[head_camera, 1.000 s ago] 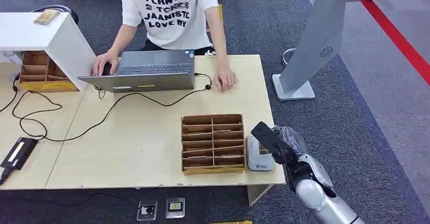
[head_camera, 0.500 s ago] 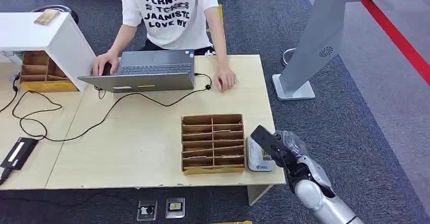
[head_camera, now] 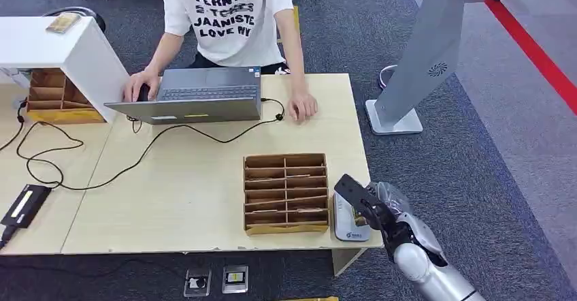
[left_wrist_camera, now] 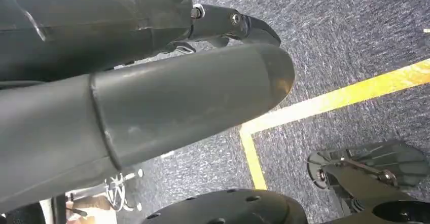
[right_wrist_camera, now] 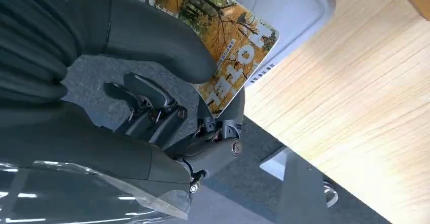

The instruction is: Pass the card to the sensor for recognition and then transmit it.

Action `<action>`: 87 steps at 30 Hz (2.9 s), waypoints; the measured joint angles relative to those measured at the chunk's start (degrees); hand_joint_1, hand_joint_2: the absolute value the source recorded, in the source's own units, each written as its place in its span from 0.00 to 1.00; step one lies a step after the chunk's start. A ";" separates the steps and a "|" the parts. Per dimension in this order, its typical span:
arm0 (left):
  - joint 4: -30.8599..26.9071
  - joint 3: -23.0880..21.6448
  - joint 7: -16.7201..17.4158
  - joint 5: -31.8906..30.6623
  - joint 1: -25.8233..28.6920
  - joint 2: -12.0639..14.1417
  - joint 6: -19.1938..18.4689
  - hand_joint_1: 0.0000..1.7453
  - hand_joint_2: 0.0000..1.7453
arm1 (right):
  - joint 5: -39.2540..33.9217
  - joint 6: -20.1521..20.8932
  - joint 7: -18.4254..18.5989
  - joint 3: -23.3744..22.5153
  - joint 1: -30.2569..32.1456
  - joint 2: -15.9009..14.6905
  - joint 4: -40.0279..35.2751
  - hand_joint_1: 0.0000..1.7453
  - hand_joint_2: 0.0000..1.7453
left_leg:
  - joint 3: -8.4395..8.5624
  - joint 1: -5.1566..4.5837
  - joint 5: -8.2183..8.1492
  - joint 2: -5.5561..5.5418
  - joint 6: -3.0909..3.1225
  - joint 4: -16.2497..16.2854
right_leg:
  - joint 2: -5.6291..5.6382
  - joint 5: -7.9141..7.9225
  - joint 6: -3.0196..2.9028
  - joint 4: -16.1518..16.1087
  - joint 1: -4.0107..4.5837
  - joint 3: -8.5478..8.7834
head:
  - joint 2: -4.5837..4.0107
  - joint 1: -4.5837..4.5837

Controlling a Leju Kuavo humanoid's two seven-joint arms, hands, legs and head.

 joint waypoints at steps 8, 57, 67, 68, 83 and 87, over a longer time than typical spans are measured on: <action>-0.02 -0.04 0.00 -0.33 -0.03 -0.02 -0.11 0.00 0.00 | -0.28 -0.42 -0.48 0.00 0.26 0.20 0.98 1.00 1.00 | 0.01 0.00 0.00 0.00 0.00 0.00 | 0.01 0.00 0.00 0.00 0.00 0.00 | 0.00 0.00; -0.09 -0.07 -0.50 -1.36 -0.12 -0.09 -1.31 0.00 0.00 | 7.69 -4.48 1.69 -2.91 3.53 -1.84 -24.85 1.00 1.00 | 0.04 0.00 0.00 0.01 0.00 0.00 | 0.03 0.01 0.01 0.00 0.00 0.02 | 0.00 0.00; -0.09 -0.07 -0.50 -2.19 -0.37 -0.15 -1.36 0.00 0.00 | 9.03 -3.82 -3.24 -1.97 0.69 -0.44 -28.39 1.00 1.00 | 0.01 0.00 0.00 0.01 0.00 0.00 | 0.02 0.01 0.01 0.01 0.00 0.04 | 0.00 -0.02; -0.09 -0.07 -0.48 -2.38 -0.48 -0.17 -1.38 0.00 0.00 | 9.16 -3.48 -3.98 -1.64 -0.25 -0.04 -28.39 1.00 1.00 | 0.02 0.00 0.00 0.03 0.00 0.00 | 0.02 0.02 0.02 0.01 0.00 0.03 | 0.00 0.00; -0.09 -0.20 0.61 -4.81 -2.36 -1.03 -2.12 0.00 0.00 | 3.28 -0.15 -10.75 6.77 -16.47 8.78 -23.65 1.00 1.00 | -0.04 0.00 0.04 -0.03 0.02 0.00 | -0.01 0.02 0.02 0.04 0.00 0.03 | 0.00 -0.04; -0.09 -0.28 1.22 -6.25 -3.27 -1.18 -3.17 0.00 0.00 | 0.42 -0.26 -12.39 9.11 -21.94 12.24 -18.24 1.00 1.00 | -0.03 0.00 0.07 -0.08 0.03 0.00 | -0.08 0.02 0.02 0.03 0.01 0.04 | 0.00 0.00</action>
